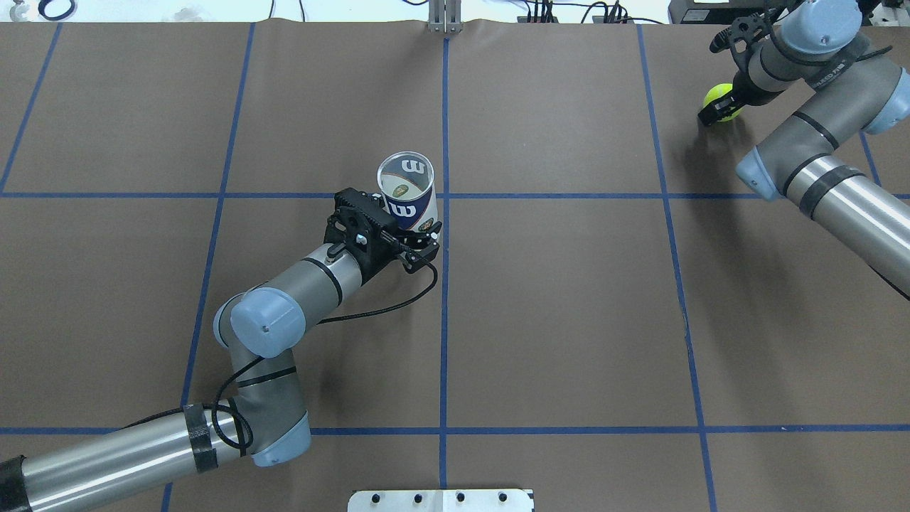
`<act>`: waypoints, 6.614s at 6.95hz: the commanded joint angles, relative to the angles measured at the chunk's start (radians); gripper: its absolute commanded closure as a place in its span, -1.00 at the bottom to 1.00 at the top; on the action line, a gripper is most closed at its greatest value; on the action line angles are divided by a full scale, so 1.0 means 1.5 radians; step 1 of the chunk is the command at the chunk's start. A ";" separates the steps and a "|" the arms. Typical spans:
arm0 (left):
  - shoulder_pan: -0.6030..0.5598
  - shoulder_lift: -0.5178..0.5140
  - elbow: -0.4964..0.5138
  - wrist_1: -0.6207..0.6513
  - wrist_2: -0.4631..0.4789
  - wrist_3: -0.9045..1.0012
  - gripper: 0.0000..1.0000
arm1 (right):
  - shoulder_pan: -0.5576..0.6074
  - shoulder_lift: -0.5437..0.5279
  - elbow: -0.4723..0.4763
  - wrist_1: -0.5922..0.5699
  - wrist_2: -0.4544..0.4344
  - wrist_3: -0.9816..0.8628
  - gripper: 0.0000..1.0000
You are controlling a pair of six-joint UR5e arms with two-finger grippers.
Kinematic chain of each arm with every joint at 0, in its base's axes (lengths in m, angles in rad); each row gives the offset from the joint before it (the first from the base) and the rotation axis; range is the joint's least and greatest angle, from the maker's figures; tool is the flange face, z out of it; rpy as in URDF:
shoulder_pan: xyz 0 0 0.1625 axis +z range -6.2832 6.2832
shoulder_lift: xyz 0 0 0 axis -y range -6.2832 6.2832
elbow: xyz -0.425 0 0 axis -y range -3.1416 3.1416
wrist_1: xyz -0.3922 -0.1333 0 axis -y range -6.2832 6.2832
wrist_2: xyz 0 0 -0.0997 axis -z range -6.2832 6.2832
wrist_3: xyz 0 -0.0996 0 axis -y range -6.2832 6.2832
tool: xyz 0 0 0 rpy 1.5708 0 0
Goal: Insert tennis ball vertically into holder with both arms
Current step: 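Lower the right gripper and grasp the second yellow ball, then lift and carry the second ball with the right gripper over the can, then lower the ball into the can and open the right gripper, then open the left gripper and pull back while the right gripper rises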
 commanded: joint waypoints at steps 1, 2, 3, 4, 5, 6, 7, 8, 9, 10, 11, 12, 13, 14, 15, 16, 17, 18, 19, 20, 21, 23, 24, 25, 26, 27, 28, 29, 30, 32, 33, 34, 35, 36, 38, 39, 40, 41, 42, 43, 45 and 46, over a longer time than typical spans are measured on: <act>-0.001 0.001 0.000 0.000 0.000 -0.001 -0.97 | 0.003 0.013 0.000 -0.003 0.002 0.002 0.99; -0.002 0.001 0.000 0.000 0.000 -0.001 -0.97 | 0.016 0.027 0.001 -0.003 0.016 0.006 1.00; -0.006 0.001 -0.001 0.000 0.000 -0.001 -0.97 | 0.042 0.050 0.007 -0.017 0.072 0.008 1.00; -0.007 0.001 -0.001 0.000 0.000 -0.001 -0.97 | 0.059 0.065 0.063 -0.069 0.109 0.027 1.00; -0.009 0.000 -0.003 0.000 0.000 -0.001 -0.97 | 0.059 0.069 0.168 -0.160 0.141 0.082 1.00; -0.009 0.000 -0.006 0.000 0.000 -0.001 -0.97 | 0.057 0.088 0.251 -0.235 0.182 0.144 1.00; -0.007 0.001 -0.006 0.000 -0.001 -0.001 -0.97 | 0.047 0.095 0.324 -0.277 0.202 0.215 1.00; -0.004 0.000 -0.005 0.000 0.000 -0.001 -0.97 | 0.020 0.096 0.372 -0.278 0.206 0.290 1.00; -0.002 -0.002 -0.006 0.000 -0.001 -0.002 -0.97 | -0.008 0.101 0.409 -0.278 0.206 0.352 1.00; -0.002 -0.002 -0.006 0.000 -0.001 -0.002 -0.97 | -0.034 0.119 0.433 -0.287 0.202 0.408 1.00; -0.001 -0.002 -0.006 0.000 -0.001 -0.002 -0.97 | -0.059 0.148 0.441 -0.305 0.193 0.445 1.00; 0.000 -0.003 -0.006 -0.001 0.000 -0.002 -0.97 | -0.098 0.160 0.463 -0.324 0.155 0.474 1.00; 0.000 -0.003 -0.008 -0.001 0.000 -0.004 -0.97 | -0.131 0.177 0.467 -0.328 0.116 0.488 1.00; 0.002 -0.002 -0.007 -0.001 0.000 -0.005 -0.97 | -0.152 0.186 0.468 -0.328 0.096 0.508 1.00; 0.004 -0.003 -0.007 -0.001 0.000 -0.005 -0.97 | -0.161 0.193 0.469 -0.329 0.092 0.511 1.00; 0.006 -0.003 -0.007 -0.001 0.000 -0.006 -0.97 | -0.175 0.193 0.479 -0.329 0.083 0.511 1.00; 0.008 -0.002 -0.007 -0.001 0.000 -0.006 -0.97 | -0.187 0.194 0.493 -0.329 0.083 0.515 1.00; 0.008 -0.002 -0.006 -0.001 0.000 -0.006 -0.97 | -0.203 0.193 0.497 -0.329 0.081 0.523 1.00; 0.008 -0.002 -0.006 0.000 0.000 -0.006 -0.97 | -0.214 0.188 0.498 -0.331 0.080 0.523 1.00; 0.008 -0.002 -0.006 -0.001 0.000 -0.006 -0.97 | -0.232 0.190 0.508 -0.366 0.074 0.523 1.00; 0.008 -0.001 -0.006 -0.001 0.000 -0.005 -0.97 | -0.255 0.189 0.515 -0.371 0.058 0.523 1.00; 0.008 -0.001 -0.005 -0.001 0.000 -0.003 -0.97 | -0.286 0.187 0.514 -0.383 0.035 0.523 1.00; 0.008 -0.001 -0.005 -0.001 0.000 -0.003 -0.97 | -0.291 0.184 0.514 -0.383 0.034 0.523 1.00; 0.008 -0.001 -0.005 -0.001 -0.001 -0.003 -0.97 | -0.292 0.185 0.514 -0.384 0.035 0.523 1.00; 0.008 -0.001 -0.006 -0.001 0.000 -0.003 -0.97 | -0.293 0.189 0.514 -0.394 0.037 0.523 0.32; 0.008 0.000 -0.006 -0.001 0.000 -0.003 -0.97 | -0.292 0.190 0.513 -0.394 0.038 0.524 -0.67; 0.008 0.000 -0.006 -0.001 0.000 -0.003 -0.97 | -0.292 0.191 0.512 -0.394 0.038 0.549 -0.96; 0.008 0.002 -0.006 -0.001 0.000 -0.003 -0.97 | -0.292 0.190 0.512 -0.394 0.035 0.566 -0.98; 0.008 0.002 -0.006 0.000 0.000 -0.003 -0.97 | -0.292 0.189 0.513 -0.394 0.035 0.567 -0.98; 0.008 0.002 -0.006 -0.001 0.000 -0.002 -0.97 | -0.290 0.188 0.525 -0.394 0.036 0.567 -0.98; 0.008 0.001 -0.007 -0.001 0.000 -0.002 -0.97 | -0.280 0.188 0.530 -0.402 0.040 0.566 -0.98; 0.007 0.000 -0.018 -0.001 -0.002 -0.004 -0.97 | -0.263 0.187 0.538 -0.418 0.049 0.565 -0.98; 0.008 0.005 -0.053 0.006 -0.008 -0.003 -0.97 | -0.250 0.187 0.540 -0.419 0.059 0.566 -0.98; 0.009 0.012 -0.060 0.009 -0.008 -0.003 -0.97 | -0.230 0.185 0.543 -0.419 0.079 0.565 -0.98; 0.009 0.041 -0.060 0.009 -0.008 -0.003 -0.97 | -0.187 0.172 0.547 -0.419 0.130 0.560 -0.98; 0.009 0.049 -0.068 0.009 -0.007 -0.003 -0.97 | -0.173 0.165 0.557 -0.420 0.135 0.556 -0.98; 0.009 0.077 -0.110 0.011 -0.007 -0.003 -0.97 | -0.142 0.161 0.559 -0.439 0.174 0.552 -0.98; 0.011 0.120 -0.137 0.011 -0.007 -0.003 -0.97 | -0.111 0.146 0.564 -0.440 0.214 0.535 -0.98; 0.039 0.153 -0.169 0.011 -0.007 -0.003 -0.97 | -0.102 0.133 0.571 -0.440 0.221 0.527 -0.98; 0.047 0.168 -0.180 0.011 -0.007 -0.003 -0.97 | -0.095 0.126 0.571 -0.441 0.221 0.516 -0.98; 0.070 0.266 -0.269 0.018 -0.012 -0.003 -0.97 | -0.064 0.085 0.574 -0.441 0.221 0.475 -0.98; 0.070 0.344 -0.389 0.116 -0.069 -0.003 -0.97 | -0.039 0.045 0.574 -0.441 0.221 0.409 -0.98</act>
